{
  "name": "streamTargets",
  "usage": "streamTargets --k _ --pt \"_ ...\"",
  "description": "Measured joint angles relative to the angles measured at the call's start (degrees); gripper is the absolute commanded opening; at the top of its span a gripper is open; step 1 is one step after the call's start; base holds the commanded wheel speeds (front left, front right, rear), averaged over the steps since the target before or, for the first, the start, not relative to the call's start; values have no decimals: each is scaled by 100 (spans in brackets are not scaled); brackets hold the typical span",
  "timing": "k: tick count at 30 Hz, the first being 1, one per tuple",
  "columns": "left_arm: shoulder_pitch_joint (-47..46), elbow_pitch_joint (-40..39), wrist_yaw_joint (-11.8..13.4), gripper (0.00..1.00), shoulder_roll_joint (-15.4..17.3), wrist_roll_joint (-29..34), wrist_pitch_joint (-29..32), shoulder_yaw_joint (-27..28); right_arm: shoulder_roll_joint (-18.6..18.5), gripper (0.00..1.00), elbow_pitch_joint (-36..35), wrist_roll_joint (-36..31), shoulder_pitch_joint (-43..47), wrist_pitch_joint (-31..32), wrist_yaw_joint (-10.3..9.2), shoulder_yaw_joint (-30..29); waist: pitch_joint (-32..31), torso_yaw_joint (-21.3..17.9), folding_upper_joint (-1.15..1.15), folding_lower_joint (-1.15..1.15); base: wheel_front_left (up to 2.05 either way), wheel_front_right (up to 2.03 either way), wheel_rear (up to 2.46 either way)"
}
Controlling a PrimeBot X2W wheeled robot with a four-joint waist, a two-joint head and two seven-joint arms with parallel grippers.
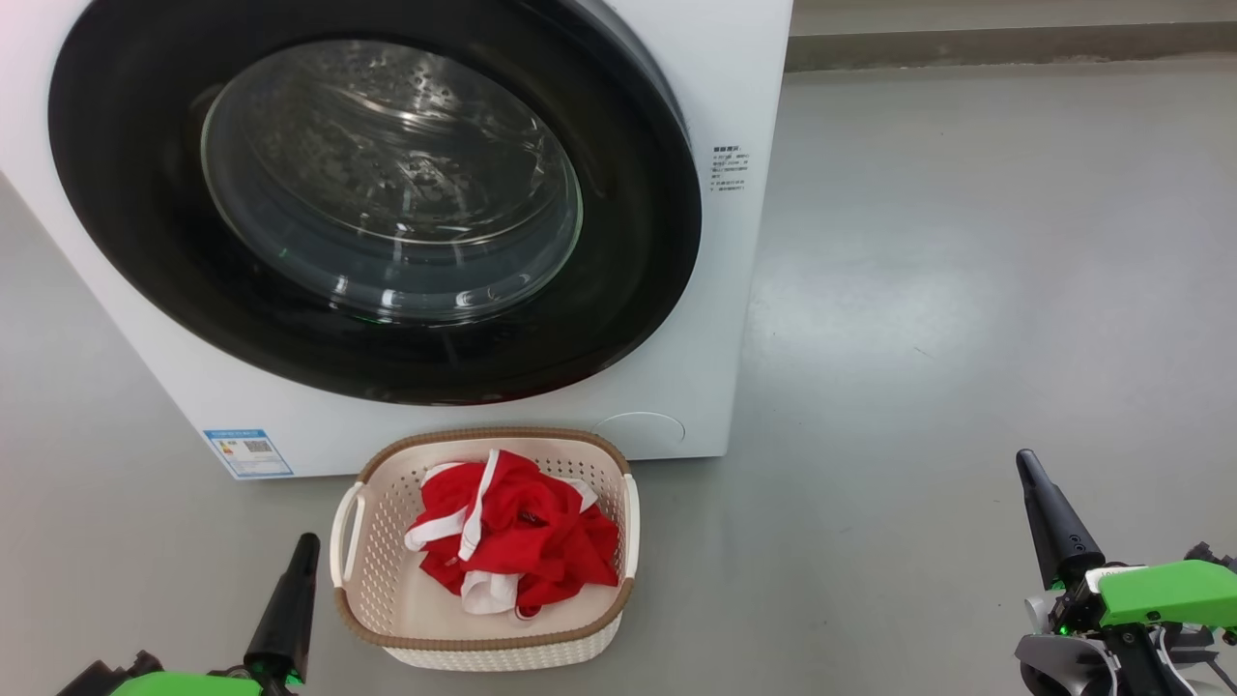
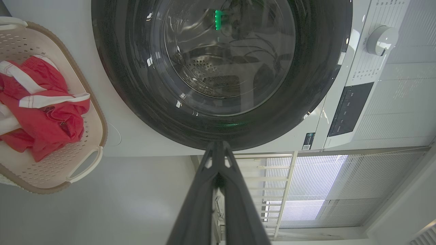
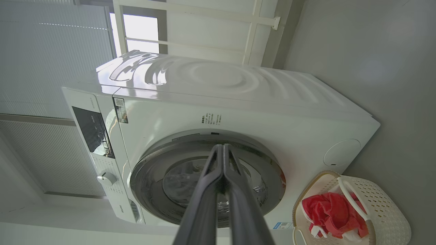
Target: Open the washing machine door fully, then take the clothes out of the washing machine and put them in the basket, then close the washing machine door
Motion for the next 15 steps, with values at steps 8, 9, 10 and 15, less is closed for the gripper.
streamTargets --k 8,9,10,15 --pt "0 0 0 0 0 0 0 0 0 0 0 0 0 0 0 0 0 0 0 0 0 0 0" --pt "0 0 0 0 0 0 0 0 0 0 0 0 0 0 0 0 0 0 0 0 0 0 0" --pt "0 0 0 0 0 0 0 0 0 0 0 0 0 0 -1 0 0 0 0 0 0 0 0" --pt "0 0 0 0 0 0 0 0 0 0 0 0 0 0 -5 0 0 0 0 0 0 0 0"
